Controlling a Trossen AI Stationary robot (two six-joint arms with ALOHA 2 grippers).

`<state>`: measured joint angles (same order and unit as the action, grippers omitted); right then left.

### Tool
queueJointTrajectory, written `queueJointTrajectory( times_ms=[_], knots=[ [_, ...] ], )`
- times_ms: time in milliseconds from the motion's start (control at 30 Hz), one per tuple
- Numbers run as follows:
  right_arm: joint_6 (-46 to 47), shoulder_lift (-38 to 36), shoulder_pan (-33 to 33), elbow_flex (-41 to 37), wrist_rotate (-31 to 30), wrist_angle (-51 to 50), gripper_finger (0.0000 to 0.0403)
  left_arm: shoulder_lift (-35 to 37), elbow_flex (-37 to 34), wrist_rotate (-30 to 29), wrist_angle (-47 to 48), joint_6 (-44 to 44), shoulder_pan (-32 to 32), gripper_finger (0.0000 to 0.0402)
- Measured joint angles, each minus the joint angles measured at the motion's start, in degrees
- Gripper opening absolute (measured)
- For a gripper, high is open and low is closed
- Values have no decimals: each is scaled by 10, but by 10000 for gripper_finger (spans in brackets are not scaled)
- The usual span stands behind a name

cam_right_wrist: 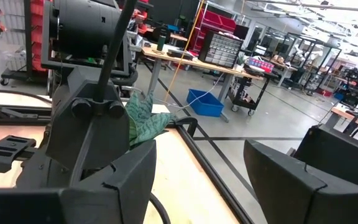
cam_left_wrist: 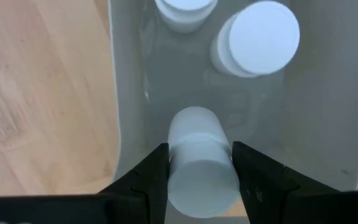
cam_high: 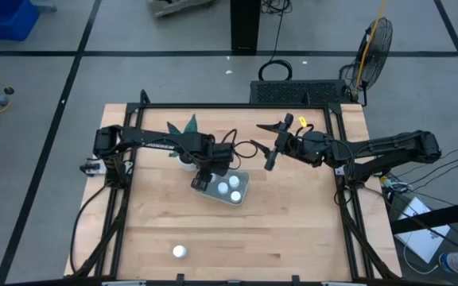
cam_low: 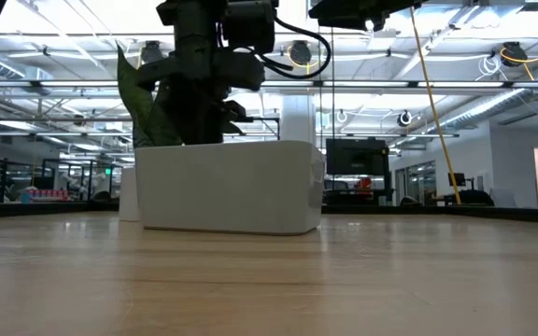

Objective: Pick and place pill bottles into a basket
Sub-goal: Put the white pill bottle into the gray bin

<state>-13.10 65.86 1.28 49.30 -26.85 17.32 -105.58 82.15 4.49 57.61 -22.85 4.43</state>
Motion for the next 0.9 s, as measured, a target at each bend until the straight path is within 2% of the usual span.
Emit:
queueJointTrajectory(
  times_ms=[633, 667, 833, 900],
  knots=[
    [0, 0, 0, 0, 0, 0, 235, 0, 0, 0, 17, 9, 0, 160],
    [0, 0, 0, 0, 0, 0, 235, 0, 0, -2, 17, 9, -1, 166],
    [0, 0, 0, 0, 0, 0, 235, 0, 0, -42, 17, 11, -9, 251],
    [0, 0, 0, 0, 0, 0, 235, 0, 0, -47, 11, 11, -12, 270]
  ],
)
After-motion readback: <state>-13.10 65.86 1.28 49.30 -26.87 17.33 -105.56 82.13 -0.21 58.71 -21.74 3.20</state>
